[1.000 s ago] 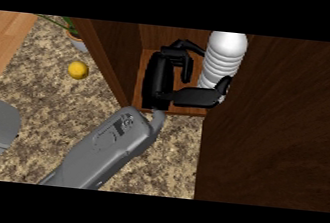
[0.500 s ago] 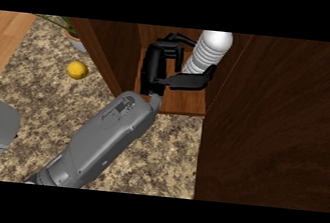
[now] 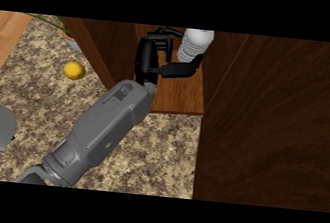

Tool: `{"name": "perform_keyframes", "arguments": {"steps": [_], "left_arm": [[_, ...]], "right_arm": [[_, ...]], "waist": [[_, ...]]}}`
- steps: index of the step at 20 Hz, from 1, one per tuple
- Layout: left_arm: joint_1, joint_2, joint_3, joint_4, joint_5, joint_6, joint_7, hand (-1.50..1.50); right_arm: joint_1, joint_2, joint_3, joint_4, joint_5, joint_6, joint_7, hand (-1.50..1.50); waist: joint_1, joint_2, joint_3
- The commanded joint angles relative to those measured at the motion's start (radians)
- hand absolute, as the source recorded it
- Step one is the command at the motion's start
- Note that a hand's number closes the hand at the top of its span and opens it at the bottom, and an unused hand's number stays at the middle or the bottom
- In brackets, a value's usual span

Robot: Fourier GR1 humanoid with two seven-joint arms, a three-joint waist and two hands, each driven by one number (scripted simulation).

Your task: Pick up the bottled water, place it into the cabinet and close the cabinet

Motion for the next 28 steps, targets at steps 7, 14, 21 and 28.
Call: {"name": "perform_keyframes", "arguments": {"steps": [7, 14, 21, 28], "left_arm": [[-0.181, 0.000, 0.011, 0.320, -0.089, -0.009, -0.020, -1.50], [-0.246, 0.000, 0.019, 0.402, -0.103, -0.005, -0.017, -1.50], [-0.305, 0.000, 0.086, 0.412, -0.075, -0.070, -0.048, -1.50], [-0.200, 0.000, 0.086, 0.247, 0.016, -0.238, -0.104, -1.50]], "right_arm": [[0.013, 0.015, 0.004, -0.064, -0.087, 0.009, 0.020, -1.50], [0.011, -0.005, -0.034, -0.082, -0.108, 0.020, 0.019, -1.50], [-0.026, -0.017, -0.055, -0.030, -0.115, 0.025, 0.008, -1.50], [-0.034, 0.018, -0.010, -0.071, -0.055, 0.009, 0.029, -1.50]], "waist": [[-0.013, 0.004, 0.000], [-0.017, 0.004, 0.000], [-0.006, 0.003, 0.000], [0.008, -0.008, 0.000]]}}
